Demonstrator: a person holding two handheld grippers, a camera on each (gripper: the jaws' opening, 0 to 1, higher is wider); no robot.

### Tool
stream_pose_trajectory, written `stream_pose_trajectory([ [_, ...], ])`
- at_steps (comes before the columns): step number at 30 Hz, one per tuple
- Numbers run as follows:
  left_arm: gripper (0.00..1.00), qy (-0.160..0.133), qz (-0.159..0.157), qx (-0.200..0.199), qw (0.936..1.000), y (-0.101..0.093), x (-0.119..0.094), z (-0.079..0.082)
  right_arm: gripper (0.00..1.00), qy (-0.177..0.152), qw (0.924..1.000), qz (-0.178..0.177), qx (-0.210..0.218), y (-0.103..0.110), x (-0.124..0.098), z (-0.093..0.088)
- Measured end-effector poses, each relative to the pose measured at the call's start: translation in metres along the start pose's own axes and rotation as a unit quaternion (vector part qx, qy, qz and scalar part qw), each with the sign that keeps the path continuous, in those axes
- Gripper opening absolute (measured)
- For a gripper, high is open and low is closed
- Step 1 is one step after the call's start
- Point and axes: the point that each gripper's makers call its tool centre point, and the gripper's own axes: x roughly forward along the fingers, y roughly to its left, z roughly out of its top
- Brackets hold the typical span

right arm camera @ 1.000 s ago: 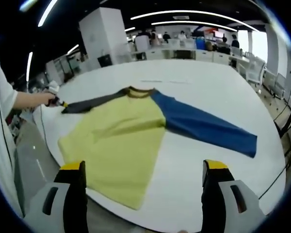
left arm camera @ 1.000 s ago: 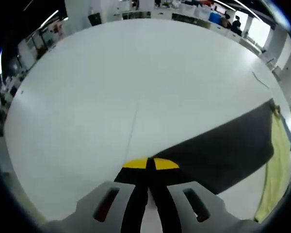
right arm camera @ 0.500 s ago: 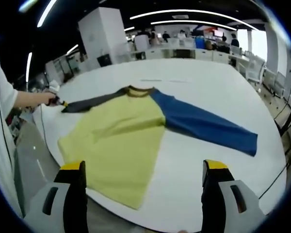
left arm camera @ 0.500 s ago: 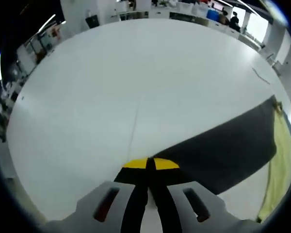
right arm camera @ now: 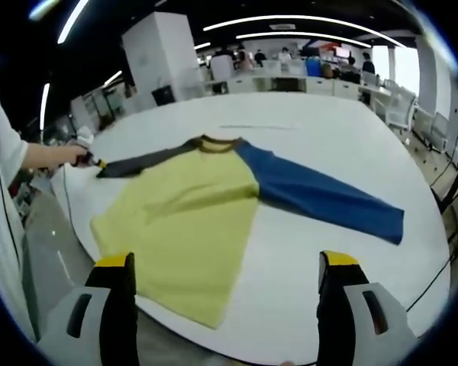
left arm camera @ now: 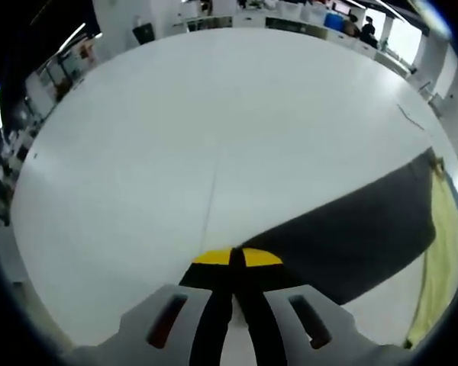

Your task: Fold the garment on the visible template until the final outline fits inside the template.

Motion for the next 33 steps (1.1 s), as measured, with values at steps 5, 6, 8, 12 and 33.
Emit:
stream_pose_trajectory([
  [5,0.02,0.001,-0.005,0.002,1.0000,-0.003,-0.001,-0.001,0.99,-0.003,1.0000,0.001,-0.001,0.000,-0.001,0.002],
  [6,0.03,0.001,-0.006,0.002,1.0000,-0.003,-0.002,-0.001,0.99,-0.003,1.0000,0.001,-0.001,0.000,-0.001,0.002],
  [8,0.05,0.002,-0.006,0.000,1.0000,-0.003,-0.003,-0.002,0.99,-0.003,1.0000,0.000,-0.001,0.000,-0.002,0.002],
  [12,0.08,0.004,-0.007,0.000,1.0000,-0.004,-0.006,-0.004,0.99,-0.006,1.0000,-0.001,-0.001,0.000,-0.004,0.004],
  [33,0.25,-0.002,-0.028,0.009,0.9996,-0.017,-0.037,-0.009,0.99,-0.027,0.9996,-0.002,-0.001,0.001,-0.019,0.007],
])
